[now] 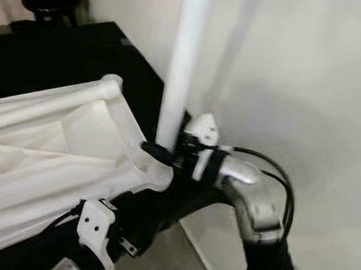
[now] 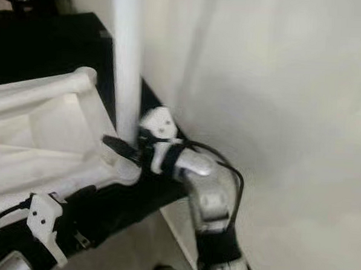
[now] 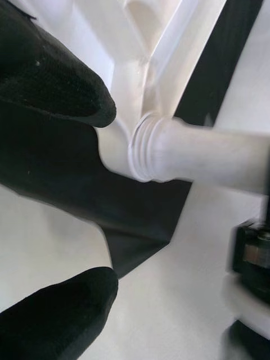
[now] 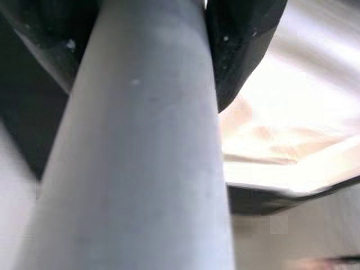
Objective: Building children table
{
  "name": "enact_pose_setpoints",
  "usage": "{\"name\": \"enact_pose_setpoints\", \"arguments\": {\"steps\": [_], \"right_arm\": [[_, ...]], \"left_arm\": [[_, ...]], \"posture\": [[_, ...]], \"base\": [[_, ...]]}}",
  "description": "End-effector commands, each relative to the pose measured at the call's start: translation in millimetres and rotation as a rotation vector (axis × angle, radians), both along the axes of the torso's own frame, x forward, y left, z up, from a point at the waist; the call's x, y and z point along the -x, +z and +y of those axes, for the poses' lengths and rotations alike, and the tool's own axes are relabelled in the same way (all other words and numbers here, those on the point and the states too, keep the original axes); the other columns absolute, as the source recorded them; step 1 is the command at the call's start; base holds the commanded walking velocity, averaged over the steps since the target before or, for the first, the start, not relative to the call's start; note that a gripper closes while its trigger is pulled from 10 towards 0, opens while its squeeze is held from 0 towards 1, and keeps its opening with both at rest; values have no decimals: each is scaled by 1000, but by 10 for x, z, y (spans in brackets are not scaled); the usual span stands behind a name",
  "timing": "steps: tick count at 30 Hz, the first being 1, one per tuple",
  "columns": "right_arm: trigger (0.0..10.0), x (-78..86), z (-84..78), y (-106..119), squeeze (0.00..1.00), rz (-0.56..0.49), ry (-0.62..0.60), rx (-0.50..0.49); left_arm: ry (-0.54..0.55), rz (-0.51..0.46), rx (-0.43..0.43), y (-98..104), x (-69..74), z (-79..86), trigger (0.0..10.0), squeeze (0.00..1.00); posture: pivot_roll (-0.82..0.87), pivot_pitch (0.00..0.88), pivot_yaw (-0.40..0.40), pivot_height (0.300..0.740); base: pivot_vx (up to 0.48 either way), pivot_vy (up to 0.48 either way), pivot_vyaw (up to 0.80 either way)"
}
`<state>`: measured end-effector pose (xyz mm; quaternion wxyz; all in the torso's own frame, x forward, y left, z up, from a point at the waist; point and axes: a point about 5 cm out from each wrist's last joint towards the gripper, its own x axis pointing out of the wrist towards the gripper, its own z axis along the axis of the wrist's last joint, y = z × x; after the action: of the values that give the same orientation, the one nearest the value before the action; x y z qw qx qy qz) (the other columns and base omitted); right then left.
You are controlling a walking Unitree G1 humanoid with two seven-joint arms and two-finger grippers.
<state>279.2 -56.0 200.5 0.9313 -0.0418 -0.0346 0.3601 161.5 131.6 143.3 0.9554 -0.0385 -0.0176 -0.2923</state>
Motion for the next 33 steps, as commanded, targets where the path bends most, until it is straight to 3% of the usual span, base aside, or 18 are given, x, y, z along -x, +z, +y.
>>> {"name": "enact_pose_setpoints", "arguments": {"steps": [1,6,7,8,9,13,14,15,17,18,20,21,22,23,24,26,33], "right_arm": [[0,-95,-184,-267,0,102,-142,128],[0,-133,-123,-258,0,96,-104,119],[706,-129,-89,-243,0,92,-82,112],[706,-129,-89,-243,0,92,-82,112],[10000,-136,-59,-229,0,91,-60,106],[10000,-152,4,-178,0,92,-8,58],[10000,-178,41,-117,1000,87,70,19],[10000,-178,41,-117,1000,87,70,19],[10000,-253,55,48,1000,46,229,-20],[10000,-253,55,48,1000,46,229,-20],[10000,-271,14,144,988,0,410,20],[10000,-271,14,144,988,0,410,20],[10000,-261,-8,151,325,-13,480,50],[10000,-261,-8,151,325,-13,480,50],[10000,-259,-47,139,0,-23,566,101],[10000,-258,-109,124,0,-43,677,176],[10000,-307,-198,148,0,-1,782,180]], "left_arm": [[-20,35,-15,-45,24,17,10000,0],[-15,36,-14,-53,30,19,10000,0],[-10,36,-12,-56,33,21,10000,0],[-10,36,-12,-56,33,21,10000,0],[-8,37,-11,-58,33,21,10000,0],[-22,41,-10,-63,36,11,10000,0],[-34,43,-12,-66,40,0,10000,0],[-34,43,-12,-66,40,0,10000,0],[-59,42,-36,-71,58,-28,10000,0],[-59,42,-36,-71,58,-28,10000,0],[-49,27,-65,-69,86,-37,10000,0],[-49,27,-65,-69,86,-37,10000,0],[-40,21,-75,-67,96,-36,10000,0],[-40,21,-75,-67,96,-36,10000,0],[-21,12,-91,-63,113,-31,10000,0],[13,5,-108,-58,142,-26,10000,0],[51,13,-100,-64,184,-26,10000,0]], "posture": [[-125,230,-69,740],[-132,221,-74,740],[-134,216,-81,740],[-134,216,-81,740],[-137,214,-82,740],[-145,210,-83,740],[-150,202,-85,740],[-150,202,-85,740],[-144,193,-89,740],[-144,193,-89,740],[-146,184,-90,740],[-146,184,-90,740],[-146,184,-90,740],[-146,184,-90,740],[-142,180,-94,740],[-141,178,-94,740],[-139,174,-101,740]], "base": [[0,0,0],[0,0,0],[0,0,0],[0,0,0],[0,0,0],[0,0,0],[0,0,0],[0,0,0],[0,0,0],[0,0,0],[0,0,0],[0,0,0],[0,0,0],[0,0,0],[0,0,0],[0,0,0],[0,0,0]]}}
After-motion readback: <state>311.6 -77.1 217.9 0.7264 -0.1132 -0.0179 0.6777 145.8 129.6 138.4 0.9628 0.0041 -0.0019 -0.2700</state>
